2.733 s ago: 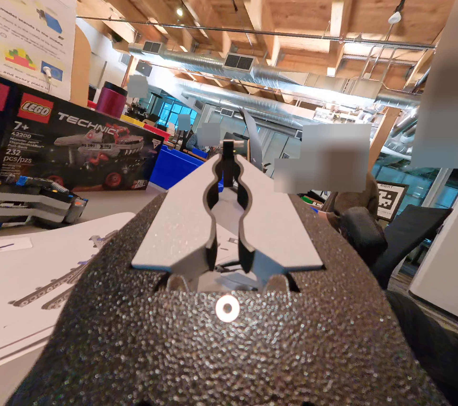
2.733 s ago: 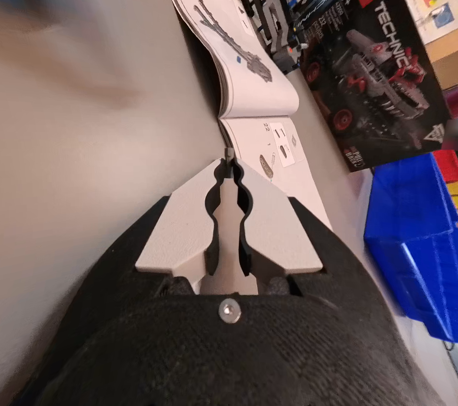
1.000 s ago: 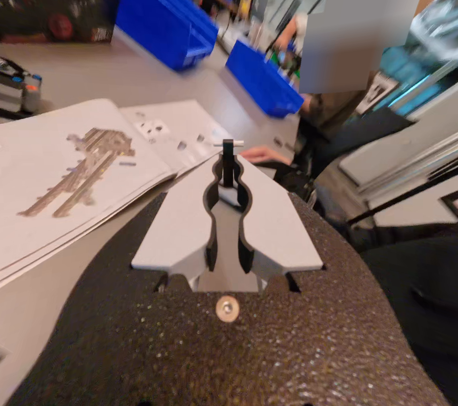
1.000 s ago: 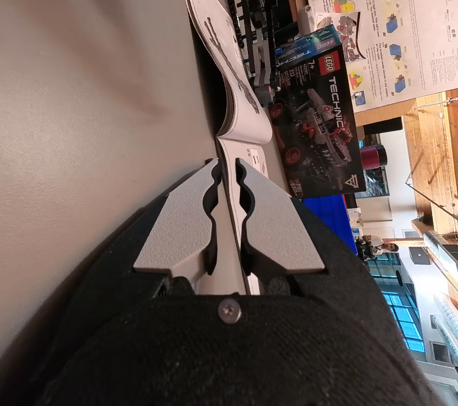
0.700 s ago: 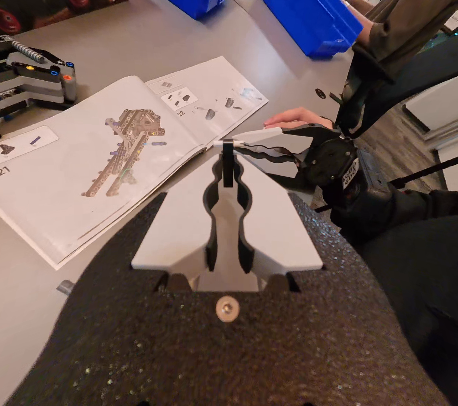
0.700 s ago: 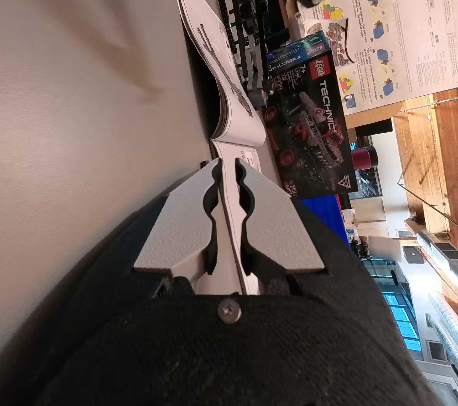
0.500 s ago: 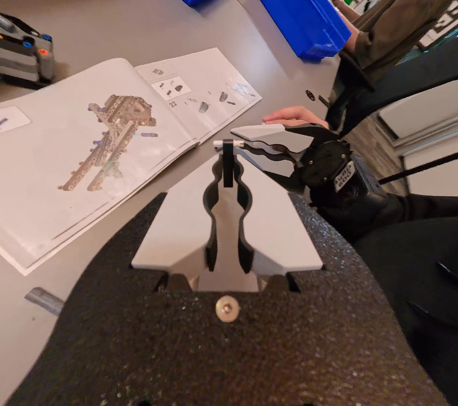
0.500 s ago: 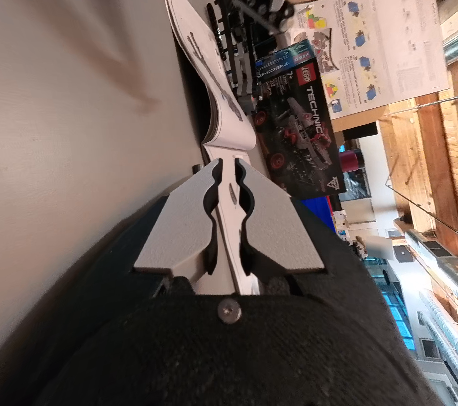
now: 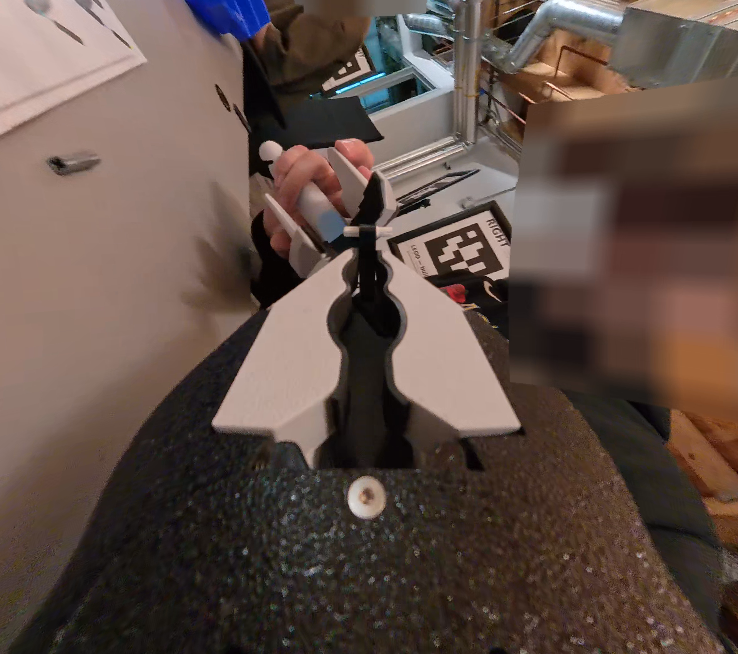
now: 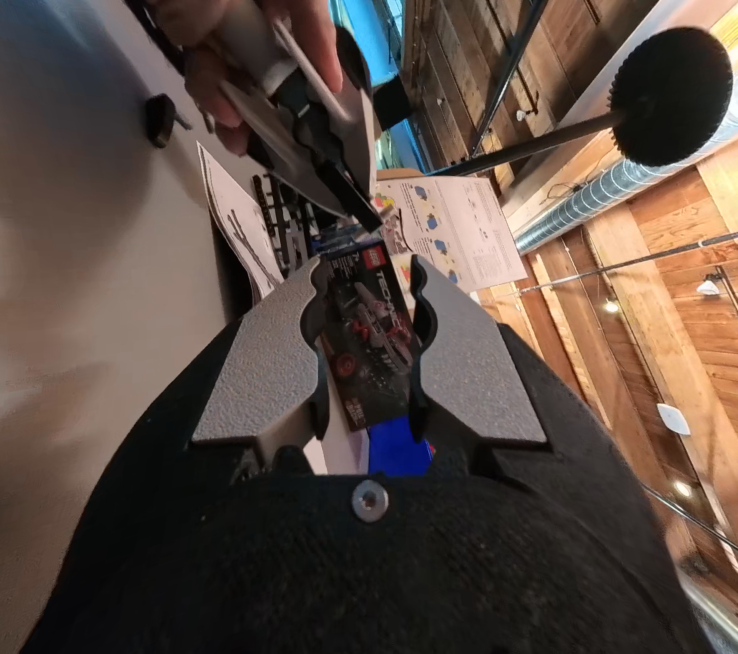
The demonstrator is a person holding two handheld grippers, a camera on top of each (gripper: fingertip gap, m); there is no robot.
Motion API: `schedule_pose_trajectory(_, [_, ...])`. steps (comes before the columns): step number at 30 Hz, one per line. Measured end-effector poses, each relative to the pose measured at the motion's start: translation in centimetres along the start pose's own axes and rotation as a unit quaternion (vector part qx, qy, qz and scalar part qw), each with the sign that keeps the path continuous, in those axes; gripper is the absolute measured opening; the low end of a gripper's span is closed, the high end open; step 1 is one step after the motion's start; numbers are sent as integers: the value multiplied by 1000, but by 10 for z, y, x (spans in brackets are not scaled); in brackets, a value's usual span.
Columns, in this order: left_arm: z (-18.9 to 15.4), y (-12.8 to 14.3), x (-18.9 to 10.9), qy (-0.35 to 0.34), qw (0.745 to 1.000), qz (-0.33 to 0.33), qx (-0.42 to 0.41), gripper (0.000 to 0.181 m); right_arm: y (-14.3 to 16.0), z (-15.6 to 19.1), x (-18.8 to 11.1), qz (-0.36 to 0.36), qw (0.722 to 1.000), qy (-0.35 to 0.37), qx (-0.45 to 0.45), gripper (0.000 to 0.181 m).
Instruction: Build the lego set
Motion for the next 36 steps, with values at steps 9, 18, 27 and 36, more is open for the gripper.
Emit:
schedule_pose_trajectory(9, [6, 4, 9, -11, 1000, 13, -17, 6, -9, 5, 1, -5, 999, -6, -35, 21])
schedule_pose_trajectory(18, [-6, -7, -4, -260, 947, -55, 178, 7, 1, 11, 13, 55, 994, -89, 37, 17])
schedule_pose_trajectory(27, [-45, 22, 20, -423, 612, -43, 666, 45, 28, -9, 2, 85, 933, -230, 263, 10])
schedule_pose_trajectory(36, [-24, 43, 69, -482, 439, 76, 754, 41, 29, -12, -2, 152, 897, -293, 296, 11])
Point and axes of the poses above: each gripper's, where its closed fingertips meet, x out along the fingers, y out of its underside, z = x × y across the jaws, the point moved 10 cm from there along -x, back along the fingers, and after that the axes turned 13 degrees about -y, right-handed, at the moved point
